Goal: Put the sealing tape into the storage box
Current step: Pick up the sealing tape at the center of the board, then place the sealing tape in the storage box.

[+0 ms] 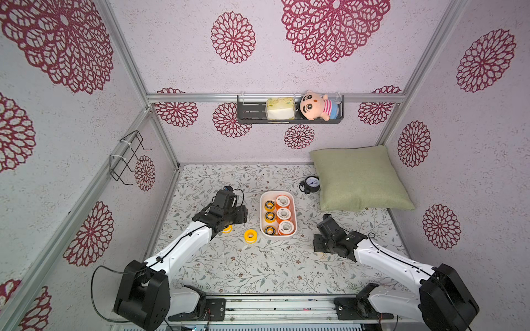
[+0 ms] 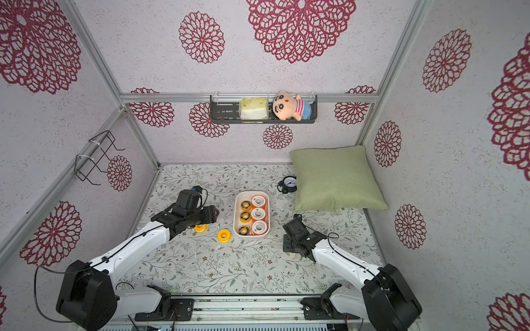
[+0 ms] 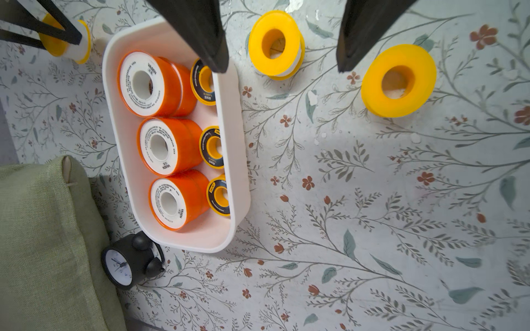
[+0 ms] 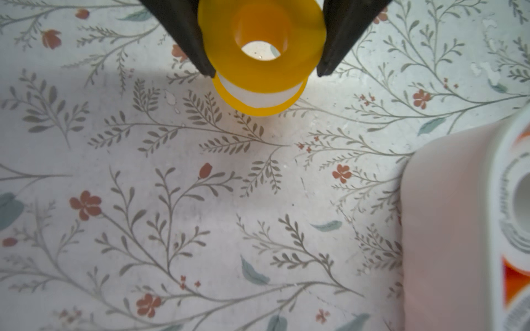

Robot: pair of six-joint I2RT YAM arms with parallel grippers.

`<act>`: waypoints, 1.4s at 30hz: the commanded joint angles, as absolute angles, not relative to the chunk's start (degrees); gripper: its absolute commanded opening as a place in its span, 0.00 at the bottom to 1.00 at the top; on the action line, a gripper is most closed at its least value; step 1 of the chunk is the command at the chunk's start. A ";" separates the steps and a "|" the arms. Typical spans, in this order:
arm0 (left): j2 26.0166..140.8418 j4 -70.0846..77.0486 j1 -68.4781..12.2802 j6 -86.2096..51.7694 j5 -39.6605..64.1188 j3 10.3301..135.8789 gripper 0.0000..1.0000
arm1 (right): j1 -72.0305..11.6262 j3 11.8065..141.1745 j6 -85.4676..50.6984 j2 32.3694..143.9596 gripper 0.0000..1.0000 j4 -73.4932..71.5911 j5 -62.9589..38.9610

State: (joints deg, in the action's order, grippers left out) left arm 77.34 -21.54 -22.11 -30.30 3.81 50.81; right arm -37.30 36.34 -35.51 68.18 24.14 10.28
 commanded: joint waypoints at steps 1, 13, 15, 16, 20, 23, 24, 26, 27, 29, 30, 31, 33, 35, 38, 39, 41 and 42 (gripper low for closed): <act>81.01 -15.17 -21.80 -33.91 12.73 50.23 0.63 | -37.53 39.63 -33.49 67.66 0.58 24.61 10.76; 89.85 -6.56 -22.86 -37.82 21.59 50.38 0.42 | -36.11 51.69 -27.83 75.06 0.59 21.14 8.88; 91.02 -6.49 -23.46 -37.48 21.88 50.95 0.38 | -35.64 53.65 -26.83 76.75 0.59 19.64 7.22; 91.73 -6.74 -23.64 -37.39 21.72 51.28 0.35 | -35.28 54.69 -26.36 77.77 0.59 18.82 6.27; 93.55 -6.74 -23.98 -37.88 21.40 51.86 0.31 | -34.85 60.28 -24.82 82.28 0.59 17.04 3.51; 94.10 -6.08 -24.36 -38.11 22.17 52.09 0.30 | -34.72 64.42 -23.68 86.02 0.59 16.11 1.80; 94.34 -5.94 -24.45 -38.14 22.53 52.28 0.30 | -34.73 65.57 -23.49 87.18 0.59 15.89 1.37; 94.82 -5.93 -24.95 -38.13 22.86 52.79 0.29 | -34.72 68.22 -22.88 90.13 0.59 15.42 0.09; 94.99 -6.01 -25.11 -38.13 23.03 52.97 0.29 | -34.78 69.34 -22.72 91.35 0.59 15.30 -0.44; 95.26 -6.39 -25.44 -37.98 22.83 53.30 0.28 | -34.72 71.79 -22.41 94.18 0.59 14.89 -1.86; 95.35 -6.43 -25.53 -38.01 22.82 53.30 0.27 | -34.72 72.72 -22.43 95.19 0.59 14.73 -2.21; 95.49 -6.42 -25.60 -37.98 22.78 53.35 0.27 | -34.79 73.82 -22.37 96.42 0.59 14.67 -2.90; 95.87 -6.42 -25.71 -38.11 22.83 53.52 0.24 | -34.81 75.92 -22.32 98.74 0.59 14.60 -3.68; 96.23 -6.65 -25.67 -38.11 22.69 53.70 0.23 | -34.94 78.53 -22.00 101.10 0.59 14.84 -4.47; 96.15 -7.20 -25.76 -38.01 21.89 53.87 0.20 | -35.41 82.26 -21.33 104.47 0.59 15.71 -4.83; 96.11 -7.25 -25.75 -37.98 21.87 53.87 0.19 | -35.59 83.42 -21.09 105.45 0.59 16.18 -4.87; 96.09 -7.28 -25.75 -38.03 21.89 53.96 0.18 | -35.81 86.03 -20.70 107.72 0.59 16.93 -5.18; 96.07 -7.29 -25.75 -37.99 21.88 54.01 0.18 | -35.94 86.88 -20.53 108.86 0.59 17.33 -5.44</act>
State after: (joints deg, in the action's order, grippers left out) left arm 95.72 -8.01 -25.34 -38.20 21.93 52.62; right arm -35.42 83.55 -22.31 107.59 16.25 -3.79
